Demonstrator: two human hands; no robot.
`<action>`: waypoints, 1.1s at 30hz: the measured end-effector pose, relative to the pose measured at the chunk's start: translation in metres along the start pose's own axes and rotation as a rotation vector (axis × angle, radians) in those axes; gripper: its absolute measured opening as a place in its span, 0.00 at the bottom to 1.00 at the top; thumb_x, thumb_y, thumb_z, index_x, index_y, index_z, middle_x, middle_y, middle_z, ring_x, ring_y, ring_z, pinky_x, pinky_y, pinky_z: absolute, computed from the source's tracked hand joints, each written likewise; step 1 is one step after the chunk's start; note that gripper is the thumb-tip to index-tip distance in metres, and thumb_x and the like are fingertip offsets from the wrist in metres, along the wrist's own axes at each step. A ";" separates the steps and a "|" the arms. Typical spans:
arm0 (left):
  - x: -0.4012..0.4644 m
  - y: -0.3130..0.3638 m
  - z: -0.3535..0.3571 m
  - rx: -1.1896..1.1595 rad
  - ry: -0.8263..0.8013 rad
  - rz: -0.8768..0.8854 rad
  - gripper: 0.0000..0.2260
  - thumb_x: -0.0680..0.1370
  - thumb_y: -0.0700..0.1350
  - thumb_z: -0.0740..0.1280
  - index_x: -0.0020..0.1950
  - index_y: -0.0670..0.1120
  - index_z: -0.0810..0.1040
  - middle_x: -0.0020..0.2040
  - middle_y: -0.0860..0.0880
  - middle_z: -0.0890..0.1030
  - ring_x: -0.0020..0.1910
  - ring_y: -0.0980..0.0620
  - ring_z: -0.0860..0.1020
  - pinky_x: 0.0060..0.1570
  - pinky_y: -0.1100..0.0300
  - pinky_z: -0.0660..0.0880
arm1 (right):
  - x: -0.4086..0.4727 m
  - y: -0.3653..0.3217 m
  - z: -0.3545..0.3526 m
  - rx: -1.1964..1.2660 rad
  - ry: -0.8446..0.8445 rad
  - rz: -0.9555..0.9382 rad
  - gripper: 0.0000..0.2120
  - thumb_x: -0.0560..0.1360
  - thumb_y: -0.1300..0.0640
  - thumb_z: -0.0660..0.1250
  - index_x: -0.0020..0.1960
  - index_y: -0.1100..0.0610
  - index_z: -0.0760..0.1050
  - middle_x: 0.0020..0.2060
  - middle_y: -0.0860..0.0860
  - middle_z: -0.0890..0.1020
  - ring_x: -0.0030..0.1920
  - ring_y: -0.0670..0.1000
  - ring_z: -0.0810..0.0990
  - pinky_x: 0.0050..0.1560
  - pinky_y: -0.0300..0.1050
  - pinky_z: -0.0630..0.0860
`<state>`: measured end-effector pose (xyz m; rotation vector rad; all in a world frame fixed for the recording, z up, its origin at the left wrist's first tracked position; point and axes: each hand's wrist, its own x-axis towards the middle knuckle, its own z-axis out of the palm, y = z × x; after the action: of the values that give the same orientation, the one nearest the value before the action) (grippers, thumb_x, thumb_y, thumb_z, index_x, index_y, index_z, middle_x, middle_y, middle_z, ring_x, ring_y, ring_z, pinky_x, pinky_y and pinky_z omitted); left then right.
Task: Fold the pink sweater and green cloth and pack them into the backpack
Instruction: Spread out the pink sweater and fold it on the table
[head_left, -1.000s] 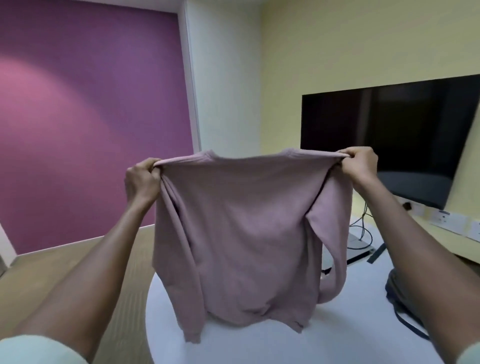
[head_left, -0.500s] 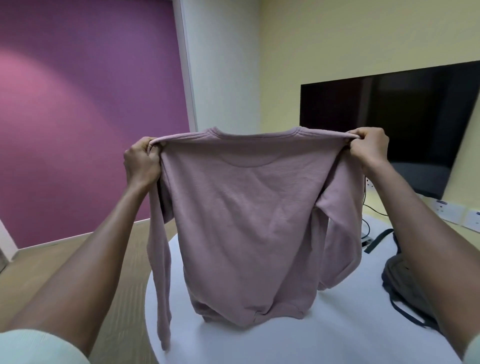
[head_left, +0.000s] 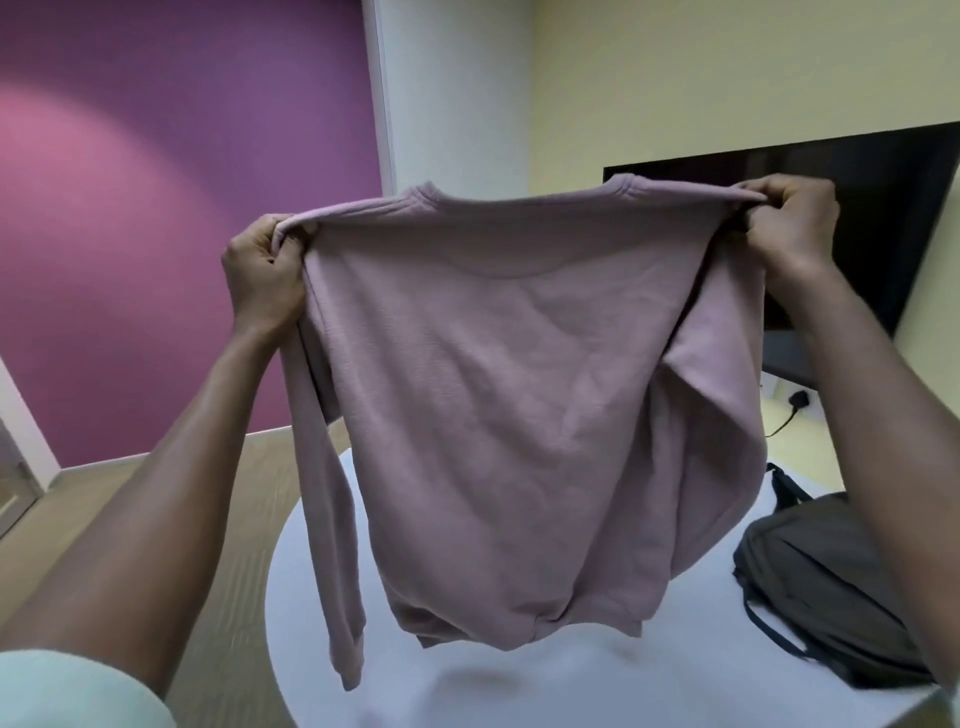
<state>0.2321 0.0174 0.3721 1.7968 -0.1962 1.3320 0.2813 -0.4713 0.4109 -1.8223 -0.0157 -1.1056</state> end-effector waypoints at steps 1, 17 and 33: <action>-0.002 0.002 0.004 -0.002 -0.001 -0.008 0.09 0.78 0.47 0.66 0.48 0.44 0.84 0.34 0.60 0.76 0.33 0.66 0.70 0.37 0.63 0.68 | 0.003 0.001 -0.002 -0.020 -0.009 -0.021 0.21 0.69 0.69 0.60 0.50 0.54 0.85 0.43 0.49 0.84 0.47 0.47 0.83 0.52 0.44 0.82; -0.117 -0.143 0.039 0.334 -0.363 -0.511 0.09 0.75 0.47 0.72 0.38 0.44 0.82 0.28 0.50 0.69 0.25 0.60 0.64 0.30 0.58 0.63 | -0.059 0.166 0.116 -0.343 -0.567 0.133 0.18 0.66 0.72 0.62 0.47 0.60 0.86 0.44 0.58 0.86 0.50 0.56 0.82 0.45 0.42 0.72; -0.089 -0.356 0.090 0.614 -0.626 -0.632 0.07 0.73 0.52 0.73 0.40 0.50 0.84 0.34 0.48 0.82 0.38 0.45 0.79 0.35 0.57 0.68 | -0.077 0.243 0.338 -0.891 -0.770 0.184 0.05 0.67 0.61 0.65 0.40 0.58 0.79 0.39 0.57 0.80 0.38 0.59 0.77 0.37 0.43 0.69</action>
<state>0.4638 0.1406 0.0997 2.4664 0.4692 0.3615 0.5725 -0.3209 0.1429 -2.8794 0.2168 -0.1906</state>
